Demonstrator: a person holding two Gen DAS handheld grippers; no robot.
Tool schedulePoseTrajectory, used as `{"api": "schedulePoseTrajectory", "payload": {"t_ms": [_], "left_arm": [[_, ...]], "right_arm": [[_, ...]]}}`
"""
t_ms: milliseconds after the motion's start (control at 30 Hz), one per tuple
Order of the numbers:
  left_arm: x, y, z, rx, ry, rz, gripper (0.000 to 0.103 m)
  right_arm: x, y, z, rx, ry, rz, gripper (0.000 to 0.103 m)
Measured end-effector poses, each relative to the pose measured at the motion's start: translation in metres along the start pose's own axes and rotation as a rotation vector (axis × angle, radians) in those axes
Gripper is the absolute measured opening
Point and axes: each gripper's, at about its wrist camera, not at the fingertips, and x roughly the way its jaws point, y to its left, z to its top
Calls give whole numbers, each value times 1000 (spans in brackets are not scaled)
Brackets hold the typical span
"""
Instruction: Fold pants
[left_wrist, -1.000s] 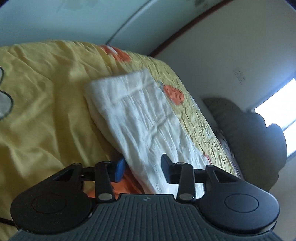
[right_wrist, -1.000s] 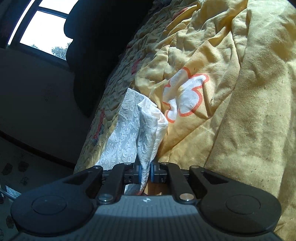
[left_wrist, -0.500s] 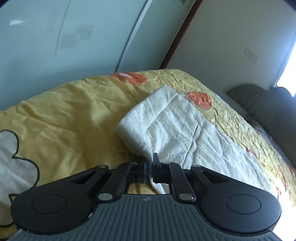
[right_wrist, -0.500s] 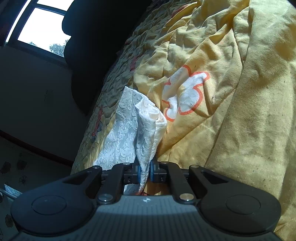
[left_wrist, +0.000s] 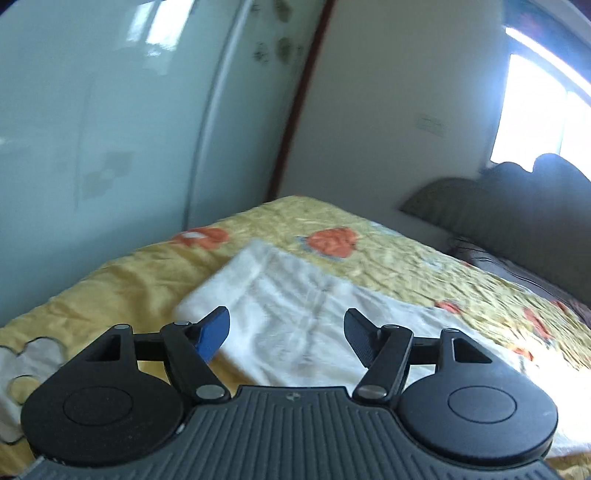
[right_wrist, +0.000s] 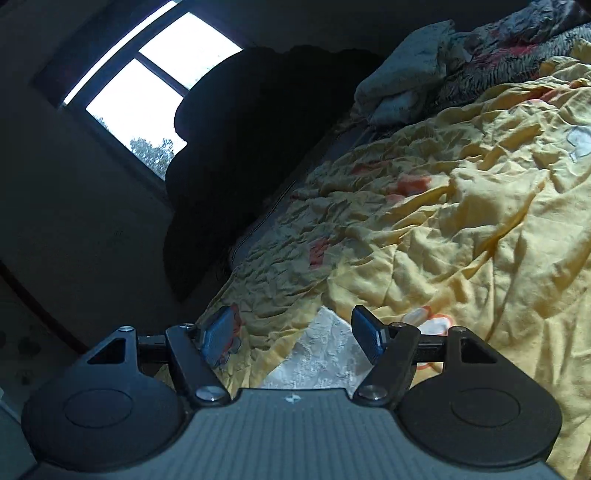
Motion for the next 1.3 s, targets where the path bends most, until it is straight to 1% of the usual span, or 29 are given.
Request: {"api": "schedulePoseTrajectory", "payload": {"t_ms": [33,67,100,133,167,200,233,267,300,333,367,400,433,467,533,567,700,767,833,900,933,967,1000,1100,1133,1200,1233,1300], "left_arm": [[8,-21,-6,46,2,-72,76],[16,-39,-13,83,16,-130,78],[24,-55,-21,119,32,-178,78],[32,-71,-29,154,45,-205,78],[39,-85,-37,191,56,-235,78],[42,-96,-43,222,57,-250,78],[44,-103,-49,249,49,-258,78],[45,-109,-57,281,32,-259,79],[49,-114,-61,306,44,-248,80],[52,-116,-63,316,66,-238,82],[54,-115,-63,303,80,-234,82],[57,-109,-62,268,95,-233,84],[62,-102,-60,226,118,-230,91],[67,-96,-59,179,144,-225,92],[77,-87,-57,107,185,-224,92],[79,-84,-55,94,199,-227,92],[82,-89,-54,124,215,-243,96],[81,-90,-55,126,225,-248,97],[82,-90,-55,124,228,-252,97],[81,-90,-56,124,228,-252,98],[81,-90,-56,123,228,-253,98],[81,-90,-56,122,228,-253,98],[81,-90,-56,121,228,-254,98],[81,-90,-56,120,228,-257,98],[81,-90,-56,121,229,-257,98],[80,-91,-56,124,231,-257,99],[80,-92,-56,125,232,-256,99],[81,-93,-56,129,236,-254,100]], "right_arm": [[22,23,-5,-79,88,50,71],[53,52,-16,-178,208,113,71],[84,79,-30,-272,318,164,69],[119,107,-50,-378,421,195,69],[146,123,-63,-450,483,197,69],[173,136,-75,-517,537,183,68],[190,144,-82,-564,561,169,64],[209,153,-91,-631,588,157,55],[223,159,-98,-683,619,142,29],[232,164,-105,-737,634,119,22],[237,166,-110,-787,641,114,22],[239,167,-115,-838,660,123,22],[242,168,-118,-861,683,135,22],[243,168,-118,-869,697,146,22],[243,167,-118,-888,730,176,22],[245,166,-118,-899,738,181,21],[246,169,-125,-980,750,214,22],[250,173,-122,-984,788,220,20],[255,177,-120,-1011,804,202,6],[257,180,-118,-1045,777,164,0],[258,179,-115,-1049,756,145,0],[259,177,-109,-1021,738,140,0],[261,174,-100,-955,731,157,0],[261,171,-86,-805,750,232,0],[262,172,-86,-785,759,243,2],[263,183,-92,-765,789,303,4],[265,188,-96,-758,790,320,5],[269,199,-107,-747,806,361,5]]}}
